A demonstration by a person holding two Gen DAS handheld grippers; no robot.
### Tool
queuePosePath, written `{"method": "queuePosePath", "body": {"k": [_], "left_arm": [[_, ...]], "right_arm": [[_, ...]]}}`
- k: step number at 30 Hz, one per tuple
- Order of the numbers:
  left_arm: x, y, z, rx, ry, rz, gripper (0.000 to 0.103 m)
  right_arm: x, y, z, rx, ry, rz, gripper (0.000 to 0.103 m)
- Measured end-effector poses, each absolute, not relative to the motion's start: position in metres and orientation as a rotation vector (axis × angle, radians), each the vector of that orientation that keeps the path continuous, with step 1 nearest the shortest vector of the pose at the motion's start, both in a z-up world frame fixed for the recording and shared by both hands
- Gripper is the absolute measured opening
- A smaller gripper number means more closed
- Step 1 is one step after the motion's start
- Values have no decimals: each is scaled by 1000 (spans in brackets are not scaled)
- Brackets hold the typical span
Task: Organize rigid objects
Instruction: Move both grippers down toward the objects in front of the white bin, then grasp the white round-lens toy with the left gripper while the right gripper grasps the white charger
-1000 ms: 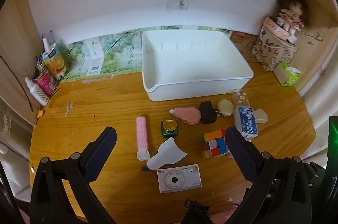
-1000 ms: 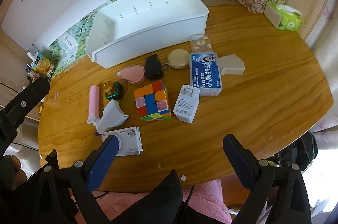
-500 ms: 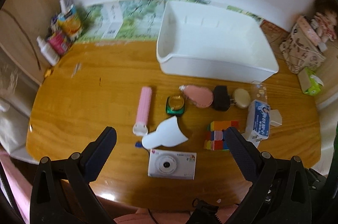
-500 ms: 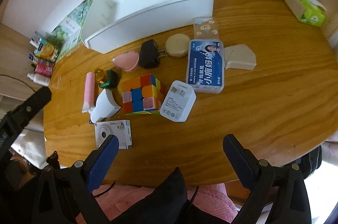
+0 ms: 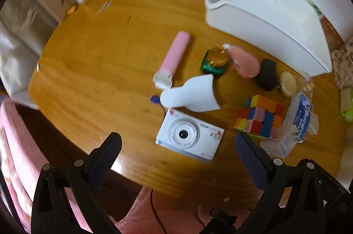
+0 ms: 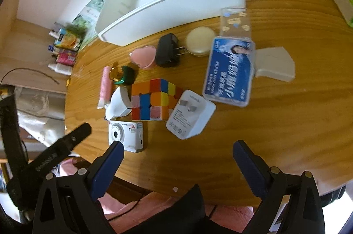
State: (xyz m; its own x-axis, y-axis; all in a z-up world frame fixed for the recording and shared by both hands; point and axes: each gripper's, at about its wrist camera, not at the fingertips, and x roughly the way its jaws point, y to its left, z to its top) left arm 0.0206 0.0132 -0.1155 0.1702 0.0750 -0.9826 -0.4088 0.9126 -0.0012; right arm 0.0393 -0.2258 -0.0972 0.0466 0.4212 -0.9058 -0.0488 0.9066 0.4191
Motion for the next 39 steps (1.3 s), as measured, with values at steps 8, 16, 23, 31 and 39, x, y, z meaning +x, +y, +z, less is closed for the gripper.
{"method": "queuePosePath", "body": {"k": [8, 16, 23, 31, 39], "left_arm": [[12, 17, -142, -436, 1440, 448, 102], [1, 35, -165, -660, 1479, 544, 102], [1, 44, -176, -778, 1464, 604, 102], [14, 60, -195, -817, 1506, 645, 102], [33, 71, -211, -852, 1552, 662, 97]], "right_arm": [[63, -236, -128, 336, 1618, 390, 93], [78, -240, -156, 440, 1744, 404, 84], [88, -230, -168, 462, 1803, 397, 74], [96, -227, -165, 408, 1805, 397, 73], [103, -230, -166, 375, 1826, 376, 67]]}}
